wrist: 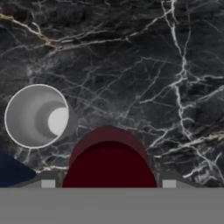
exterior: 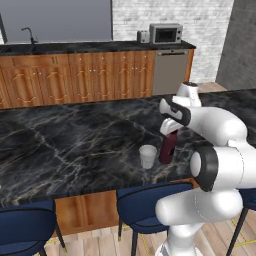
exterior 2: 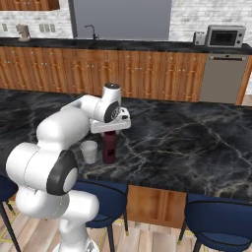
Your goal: There is a wine glass and glass cup on the dining counter. Place the wine bottle next to the wine glass and the juice bottle next to the glass cup.
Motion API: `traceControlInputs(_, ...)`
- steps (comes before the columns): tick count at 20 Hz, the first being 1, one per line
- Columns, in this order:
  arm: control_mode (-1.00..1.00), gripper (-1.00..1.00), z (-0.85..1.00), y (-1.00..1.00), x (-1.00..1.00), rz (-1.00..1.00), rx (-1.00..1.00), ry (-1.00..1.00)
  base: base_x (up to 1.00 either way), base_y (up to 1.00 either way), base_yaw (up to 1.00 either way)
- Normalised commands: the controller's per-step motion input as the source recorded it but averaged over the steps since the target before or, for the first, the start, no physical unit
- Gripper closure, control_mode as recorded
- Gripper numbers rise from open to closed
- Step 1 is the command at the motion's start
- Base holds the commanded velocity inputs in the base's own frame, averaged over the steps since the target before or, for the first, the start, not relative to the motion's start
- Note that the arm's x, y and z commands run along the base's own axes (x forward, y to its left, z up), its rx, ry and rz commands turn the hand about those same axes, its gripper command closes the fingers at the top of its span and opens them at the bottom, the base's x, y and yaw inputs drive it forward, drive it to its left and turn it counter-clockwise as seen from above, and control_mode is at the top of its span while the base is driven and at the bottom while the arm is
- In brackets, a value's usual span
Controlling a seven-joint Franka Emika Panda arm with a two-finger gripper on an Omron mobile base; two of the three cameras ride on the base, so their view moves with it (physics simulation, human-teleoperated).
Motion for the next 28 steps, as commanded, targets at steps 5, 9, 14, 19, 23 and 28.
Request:
traceControlInputs(5, -1.0, 1.0, -0.22, 0.09, 0.02, -0.07, 0.0, -0.01, 0.0, 0.0, 0.0)
traceControlInputs(9, -1.0, 1.0, -0.22, 0.09, 0.02, -0.06, 0.0, -0.02, 0.0, 0.0, 0.0)
traceControlInputs(14, -1.0, 1.0, -0.24, 0.14, 0.0, -0.09, 0.0, -0.02, 0.0, 0.0, 0.0)
traceControlInputs(19, -1.0, -1.0, -0.24, 0.17, 0.0, -0.12, 0.0, 0.0, 0.0, 0.0, 0.0)
traceControlInputs(23, -1.0, -1.0, -0.04, 0.14, -0.03, -0.12, 0.0, -0.03, 0.0, 0.0, 0.0)
traceControlInputs(28, -1.0, -1.0, 0.01, 0.09, -0.13, -0.1, 0.0, -0.07, 0.0, 0.0, 0.0)
